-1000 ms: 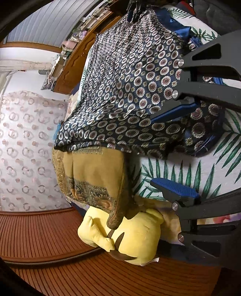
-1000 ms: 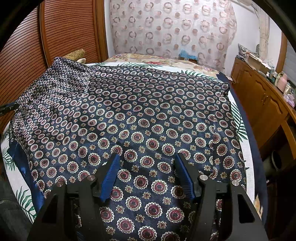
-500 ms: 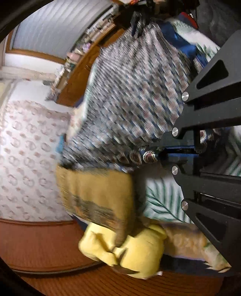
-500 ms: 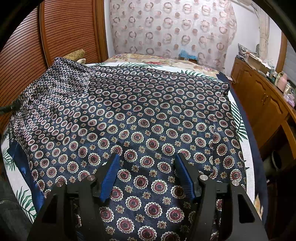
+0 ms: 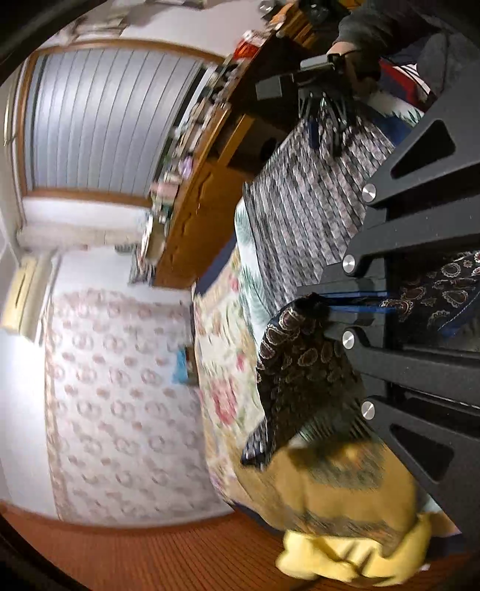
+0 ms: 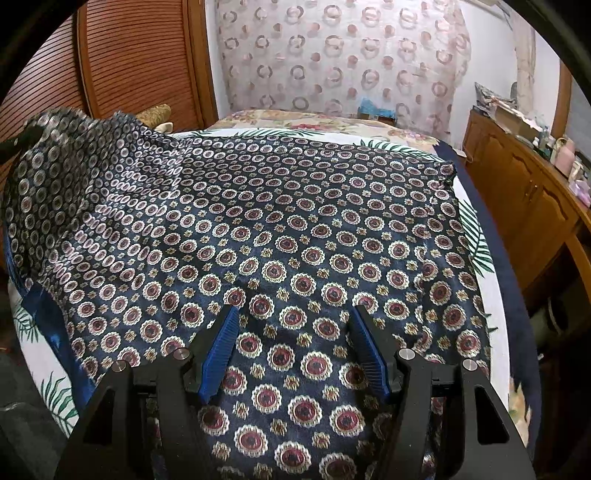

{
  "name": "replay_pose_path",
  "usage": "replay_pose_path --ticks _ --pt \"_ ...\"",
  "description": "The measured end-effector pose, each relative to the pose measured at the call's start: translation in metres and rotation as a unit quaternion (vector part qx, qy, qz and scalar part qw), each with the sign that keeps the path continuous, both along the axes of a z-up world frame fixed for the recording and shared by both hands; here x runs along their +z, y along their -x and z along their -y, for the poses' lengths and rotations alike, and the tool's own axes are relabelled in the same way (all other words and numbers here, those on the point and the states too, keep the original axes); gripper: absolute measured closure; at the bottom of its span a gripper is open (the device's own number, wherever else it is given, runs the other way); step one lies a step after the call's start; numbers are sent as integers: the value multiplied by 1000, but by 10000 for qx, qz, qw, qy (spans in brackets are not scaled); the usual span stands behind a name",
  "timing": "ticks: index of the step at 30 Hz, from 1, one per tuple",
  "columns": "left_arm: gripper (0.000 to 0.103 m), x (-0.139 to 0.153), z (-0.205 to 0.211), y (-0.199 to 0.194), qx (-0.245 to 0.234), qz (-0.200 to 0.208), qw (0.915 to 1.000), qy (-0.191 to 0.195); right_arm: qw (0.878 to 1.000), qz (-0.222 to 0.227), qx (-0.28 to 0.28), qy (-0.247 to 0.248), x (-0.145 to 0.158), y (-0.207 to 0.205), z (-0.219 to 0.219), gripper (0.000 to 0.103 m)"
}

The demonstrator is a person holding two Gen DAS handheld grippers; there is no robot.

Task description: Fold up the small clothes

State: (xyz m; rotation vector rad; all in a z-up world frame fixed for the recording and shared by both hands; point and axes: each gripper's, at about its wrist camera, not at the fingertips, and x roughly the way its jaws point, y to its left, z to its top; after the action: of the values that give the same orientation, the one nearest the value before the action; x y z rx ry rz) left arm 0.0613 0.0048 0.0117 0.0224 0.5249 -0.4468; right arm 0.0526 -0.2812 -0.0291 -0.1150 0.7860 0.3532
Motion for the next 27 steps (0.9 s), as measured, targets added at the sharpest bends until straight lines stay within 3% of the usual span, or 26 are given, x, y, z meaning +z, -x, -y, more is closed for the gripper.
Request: replay_pose_path --ticks 9,14,20,24,27 --pt "100 30 74 -11 -937 139 9951 -267 9990 338 -235 -196 26 31 23 39" --pt "99 35 104 -12 -1219 156 9915 -425 9977 509 -399 -204 36 45 40 39" --pt "61 14 107 -15 -1316 -209 9904 -356 9975 482 -491 -181 30 46 41 39" --pt "59 -1 97 -17 -1094 -311 9923 -493 9978 460 -425 -225 31 40 40 39" --pt "31 -12 89 -17 -891 -356 9941 -513 9980 463 -338 -247 31 36 31 39"
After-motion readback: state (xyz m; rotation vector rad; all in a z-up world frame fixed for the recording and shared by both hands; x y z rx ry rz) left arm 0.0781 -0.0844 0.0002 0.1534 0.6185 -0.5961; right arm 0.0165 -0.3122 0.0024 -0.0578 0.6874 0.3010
